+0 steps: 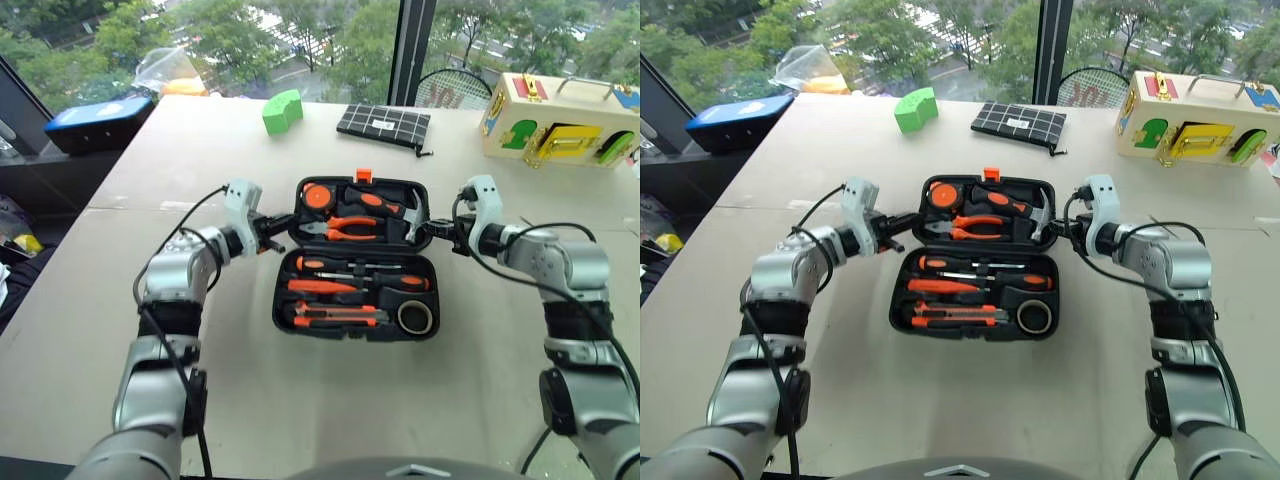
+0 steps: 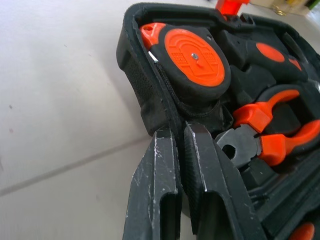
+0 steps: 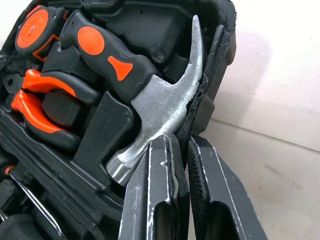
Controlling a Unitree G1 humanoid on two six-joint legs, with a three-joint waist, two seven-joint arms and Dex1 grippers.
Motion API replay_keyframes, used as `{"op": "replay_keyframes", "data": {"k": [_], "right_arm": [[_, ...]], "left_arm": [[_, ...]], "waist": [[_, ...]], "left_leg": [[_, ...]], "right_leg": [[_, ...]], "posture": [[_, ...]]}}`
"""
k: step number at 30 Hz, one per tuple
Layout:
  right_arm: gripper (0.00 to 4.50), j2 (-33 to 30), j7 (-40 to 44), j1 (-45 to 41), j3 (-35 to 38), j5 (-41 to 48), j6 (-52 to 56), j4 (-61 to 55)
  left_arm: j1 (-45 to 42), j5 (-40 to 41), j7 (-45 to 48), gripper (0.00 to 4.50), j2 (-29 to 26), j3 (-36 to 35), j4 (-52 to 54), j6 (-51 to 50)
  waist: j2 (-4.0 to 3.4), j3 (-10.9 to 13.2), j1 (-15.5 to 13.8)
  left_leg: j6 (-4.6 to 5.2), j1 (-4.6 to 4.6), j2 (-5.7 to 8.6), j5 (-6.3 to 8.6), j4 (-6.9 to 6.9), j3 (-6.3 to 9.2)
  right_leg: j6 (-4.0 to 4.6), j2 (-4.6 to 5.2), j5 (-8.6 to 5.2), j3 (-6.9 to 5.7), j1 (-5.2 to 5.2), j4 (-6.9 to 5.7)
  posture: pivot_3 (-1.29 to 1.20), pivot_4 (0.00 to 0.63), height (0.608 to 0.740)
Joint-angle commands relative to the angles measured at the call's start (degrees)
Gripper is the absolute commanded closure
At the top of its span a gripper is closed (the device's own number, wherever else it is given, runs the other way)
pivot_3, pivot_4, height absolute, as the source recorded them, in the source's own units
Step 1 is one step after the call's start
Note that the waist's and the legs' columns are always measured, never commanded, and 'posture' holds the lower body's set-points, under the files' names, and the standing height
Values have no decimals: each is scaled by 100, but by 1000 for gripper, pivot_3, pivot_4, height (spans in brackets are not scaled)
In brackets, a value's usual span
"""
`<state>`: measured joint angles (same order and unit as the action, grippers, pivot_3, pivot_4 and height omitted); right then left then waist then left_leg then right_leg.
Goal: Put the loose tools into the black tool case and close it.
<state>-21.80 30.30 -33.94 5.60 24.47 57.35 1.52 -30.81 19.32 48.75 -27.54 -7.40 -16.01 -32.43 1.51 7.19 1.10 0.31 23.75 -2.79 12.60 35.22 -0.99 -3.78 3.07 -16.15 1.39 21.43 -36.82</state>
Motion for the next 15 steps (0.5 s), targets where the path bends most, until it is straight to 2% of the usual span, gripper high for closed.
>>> {"op": "replay_keyframes", "data": {"k": [1, 7, 11, 15], "right_arm": [[4485, 16, 240, -245, -5, 29, -1010, -787], [4485, -319, 416, -14, -127, -235, -1731, -1339], [4485, -591, 515, 686, -99, -269, -1946, -1964], [4485, -825, 520, 1462, -40, -334, -2104, -2427]], "left_arm": [[59, -38, 145, 4500, 134, 249, 731, 793], [71, -887, 145, 4500, -27, 472, 303, 2934], [155, -1486, 98, 4500, -173, 716, -114, 4451], [234, -1694, 184, 4500, -330, 867, -375, 5184]], "waist": [[-1, 6, -38], [-1, 14, -103], [10, 6, -165], [9, 7, -174]], "left_leg": [[0, 0, 1, 0, 2, -5], [-19, 7, 5, -14, 22, -12], [-18, 5, 3, -13, 14, -7], [-17, 4, 2, -13, 10, -9]], "right_leg": [[0, 1, 0, 2, 4, 10], [1, 1, 0, 12, 5, 14], [1, -1, 0, 10, 6, 12], [1, -2, 0, 11, 7, 13]], "posture": [[0, 150, 740], [0, 150, 740], [0, 150, 740], [0, 150, 740]]}}
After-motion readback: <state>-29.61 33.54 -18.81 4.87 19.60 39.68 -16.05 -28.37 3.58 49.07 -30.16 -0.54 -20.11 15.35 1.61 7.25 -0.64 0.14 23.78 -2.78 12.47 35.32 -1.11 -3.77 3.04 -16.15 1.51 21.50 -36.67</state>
